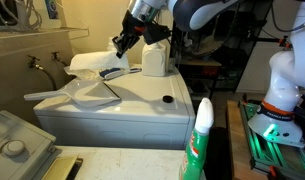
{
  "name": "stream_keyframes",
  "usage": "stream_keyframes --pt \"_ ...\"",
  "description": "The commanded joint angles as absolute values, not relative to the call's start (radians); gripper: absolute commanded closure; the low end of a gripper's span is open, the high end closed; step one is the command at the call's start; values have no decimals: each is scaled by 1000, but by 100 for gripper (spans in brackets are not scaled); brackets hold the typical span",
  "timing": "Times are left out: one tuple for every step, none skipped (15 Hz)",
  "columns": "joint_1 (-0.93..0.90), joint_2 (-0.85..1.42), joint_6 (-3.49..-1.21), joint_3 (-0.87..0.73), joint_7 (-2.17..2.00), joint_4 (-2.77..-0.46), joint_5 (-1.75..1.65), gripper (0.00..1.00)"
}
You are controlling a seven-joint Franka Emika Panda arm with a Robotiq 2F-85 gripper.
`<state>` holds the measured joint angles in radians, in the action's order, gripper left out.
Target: Pick up the white paper and put it on the dustpan
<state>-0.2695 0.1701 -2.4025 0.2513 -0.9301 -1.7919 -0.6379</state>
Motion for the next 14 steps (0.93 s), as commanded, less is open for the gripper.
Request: stream_keyframes --pt "-335 315 -2375 214 -952 -1650 -659 97" --pt "-351 346 -2373 201 -949 -1620 -653 97" --pt "-363 372 -2365 190 -937 -1594 -634 97" --pt "-378 396 -2353 175 -938 -1571 -634 98" --pt "-389 418 -2347 160 -940 -1551 -632 97" --pt "-397 440 -2337 148 -936 -1531 -621 93" --pt "-400 462 -2325 144 -922 -1512 -596 71" --pt "-406 477 -2307 137 -915 -1497 -580 67" --pt "-405 487 -2291 139 -896 -1486 -550 60" --pt "-411 493 -2275 133 -887 -1477 -536 53" --pt "-416 490 -2254 128 -879 -1473 -518 45" --pt "-422 467 -2230 123 -873 -1485 -510 38" --pt "-419 443 -2199 133 -835 -1495 -479 30" --pt "-424 401 -2150 137 -801 -1521 -467 23"
